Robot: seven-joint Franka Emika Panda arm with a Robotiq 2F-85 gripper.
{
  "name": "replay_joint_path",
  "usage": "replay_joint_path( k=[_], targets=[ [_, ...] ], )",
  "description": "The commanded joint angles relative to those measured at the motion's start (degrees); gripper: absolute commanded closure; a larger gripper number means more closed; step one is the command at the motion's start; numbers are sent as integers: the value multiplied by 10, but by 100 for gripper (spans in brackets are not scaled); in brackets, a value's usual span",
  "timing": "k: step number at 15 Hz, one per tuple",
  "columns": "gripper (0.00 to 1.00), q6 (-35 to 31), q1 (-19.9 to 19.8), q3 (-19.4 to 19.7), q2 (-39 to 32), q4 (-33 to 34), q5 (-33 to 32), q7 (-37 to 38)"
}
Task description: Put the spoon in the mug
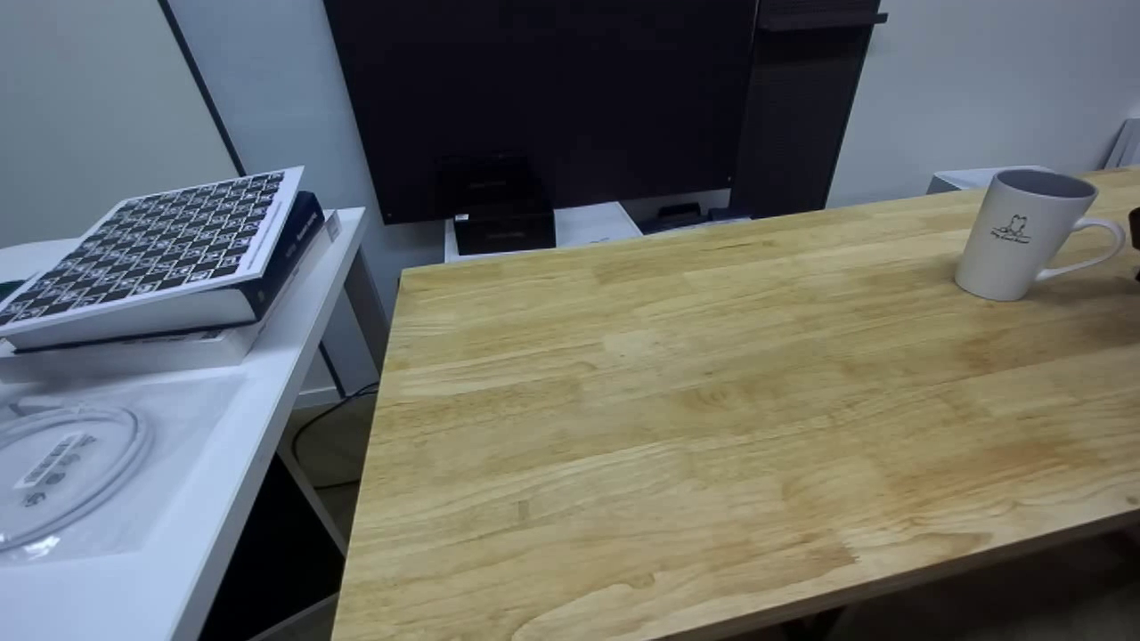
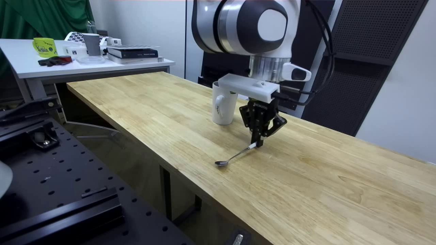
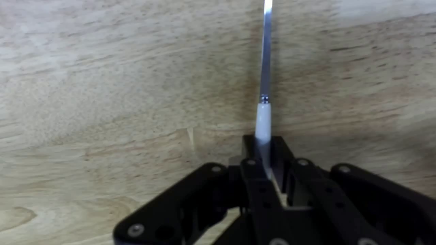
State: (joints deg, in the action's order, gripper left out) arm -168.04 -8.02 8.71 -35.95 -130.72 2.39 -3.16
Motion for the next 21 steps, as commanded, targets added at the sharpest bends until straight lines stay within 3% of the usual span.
replay_joint_path(
  k=[1,10,16,21],
  targets=[
    [96,18,60,54,12,17,-38,41],
    [96,17,201,179,47,38,-133,113],
    [96,19,258,218,101,40,-176,157],
    [96,19,310,266,135,48,-247,209]
  ],
)
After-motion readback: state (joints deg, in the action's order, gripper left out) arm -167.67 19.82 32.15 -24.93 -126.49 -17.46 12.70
